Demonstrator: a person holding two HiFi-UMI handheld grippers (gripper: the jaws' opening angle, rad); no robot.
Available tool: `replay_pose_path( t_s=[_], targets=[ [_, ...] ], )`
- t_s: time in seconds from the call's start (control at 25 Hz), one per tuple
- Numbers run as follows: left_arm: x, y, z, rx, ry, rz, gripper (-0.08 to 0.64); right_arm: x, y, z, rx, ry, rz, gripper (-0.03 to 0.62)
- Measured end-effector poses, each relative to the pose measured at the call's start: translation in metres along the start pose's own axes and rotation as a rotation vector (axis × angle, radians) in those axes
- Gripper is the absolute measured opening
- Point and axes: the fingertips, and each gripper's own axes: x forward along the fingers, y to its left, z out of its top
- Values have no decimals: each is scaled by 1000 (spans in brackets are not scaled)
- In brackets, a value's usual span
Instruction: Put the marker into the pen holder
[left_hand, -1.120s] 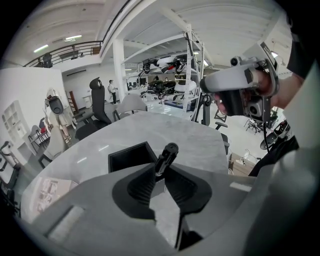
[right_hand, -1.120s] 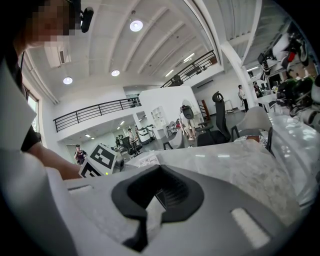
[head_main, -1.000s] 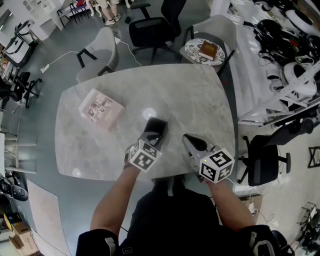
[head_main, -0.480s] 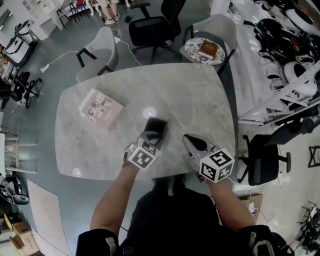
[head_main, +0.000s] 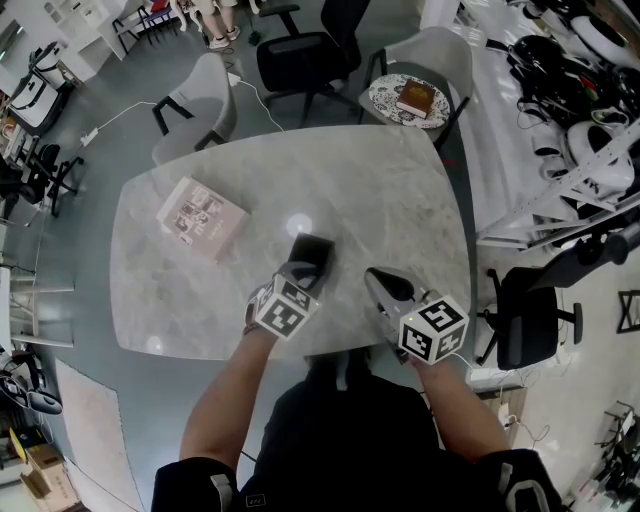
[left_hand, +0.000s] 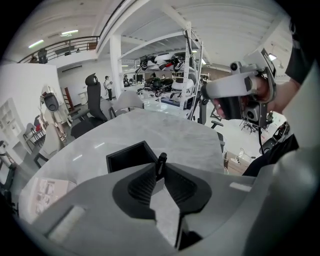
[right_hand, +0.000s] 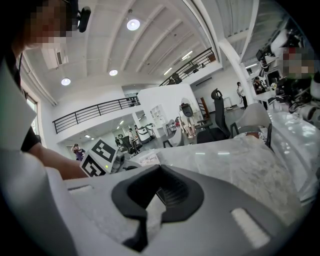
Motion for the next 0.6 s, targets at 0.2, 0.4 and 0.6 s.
replay_pose_path(
  t_s=[0.2,0.4,0.6],
  targets=[
    [-1,-2,-6,19,26,-21,78,1,0,0,2,2,-1,3],
    [2,-7,-4,104,38,-23,101,1,2,0,3,1,1,3],
    [3,-9,-2,106,36,-22,111,-1,1,0,1,4,0,3]
  ],
)
